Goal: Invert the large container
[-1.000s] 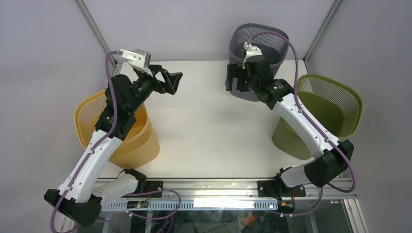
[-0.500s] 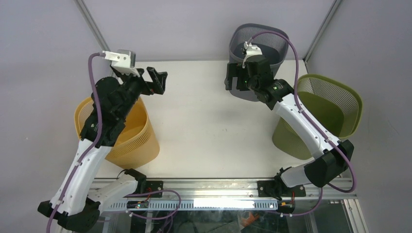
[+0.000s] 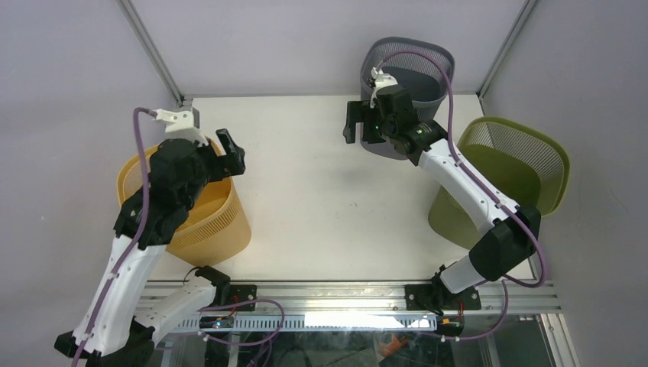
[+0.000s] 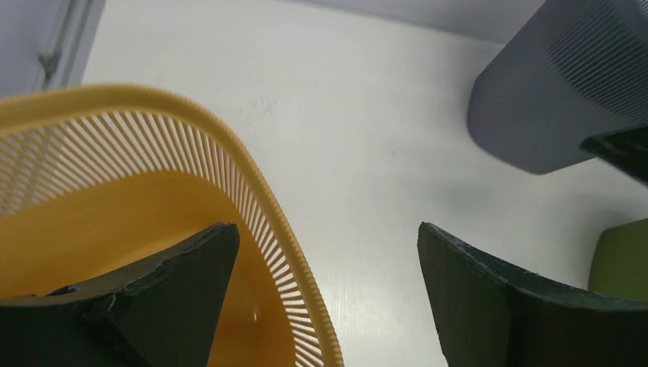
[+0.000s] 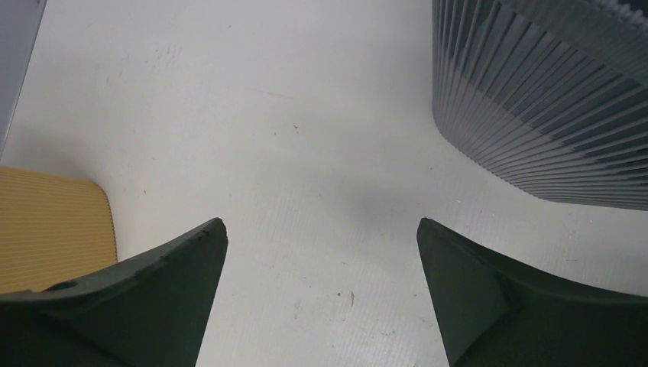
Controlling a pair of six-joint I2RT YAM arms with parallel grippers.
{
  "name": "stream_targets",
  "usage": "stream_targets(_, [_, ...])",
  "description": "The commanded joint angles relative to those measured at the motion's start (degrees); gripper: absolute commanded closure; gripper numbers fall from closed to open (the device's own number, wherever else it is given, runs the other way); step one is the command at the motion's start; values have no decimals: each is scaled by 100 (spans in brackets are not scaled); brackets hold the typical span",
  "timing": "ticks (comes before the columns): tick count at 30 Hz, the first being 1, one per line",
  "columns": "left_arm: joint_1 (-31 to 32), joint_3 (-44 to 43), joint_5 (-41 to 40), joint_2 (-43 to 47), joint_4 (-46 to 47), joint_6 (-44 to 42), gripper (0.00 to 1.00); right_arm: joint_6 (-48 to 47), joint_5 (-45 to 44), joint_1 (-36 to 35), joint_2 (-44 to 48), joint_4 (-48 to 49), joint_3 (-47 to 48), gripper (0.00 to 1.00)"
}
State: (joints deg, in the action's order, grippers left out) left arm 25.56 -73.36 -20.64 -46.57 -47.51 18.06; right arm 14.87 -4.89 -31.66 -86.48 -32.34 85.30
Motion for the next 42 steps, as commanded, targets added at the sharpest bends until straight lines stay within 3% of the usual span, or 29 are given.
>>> stream_targets(1, [63, -306, -305, -435, -1027, 874, 10, 77, 188, -30, 59, 324, 292, 0])
stream_targets(12, [55, -430, -662, -999, -1650, 1893, 25, 181, 278, -26, 25, 342, 221, 1])
stream_targets(16, [62, -378, -800, -1176, -1688, 2085, 38, 201, 278, -31, 48, 345, 161, 1])
stream_targets(21, [61, -478, -1000, -1360, -1644, 1962, 70, 209, 278, -29, 74, 331, 119, 1])
stream_targets(25, [55, -623, -563, -1495, -1263, 1553, 100, 232, 224, -27, 104, 299, 132, 1])
stream_targets(31, [54, -869, 1089, -1853, 91, 1074, 100, 227, -183, -32, 313, 191, 169, 1])
stream_targets(36, [103, -1179, 2599, -2481, 1358, 1450, 100, 248, -587, -29, 598, 149, 105, 1])
stream_targets(42, [171, -1597, 3847, -3072, 2603, 2027, 100, 287, -932, -17, 917, 140, -55, 0])
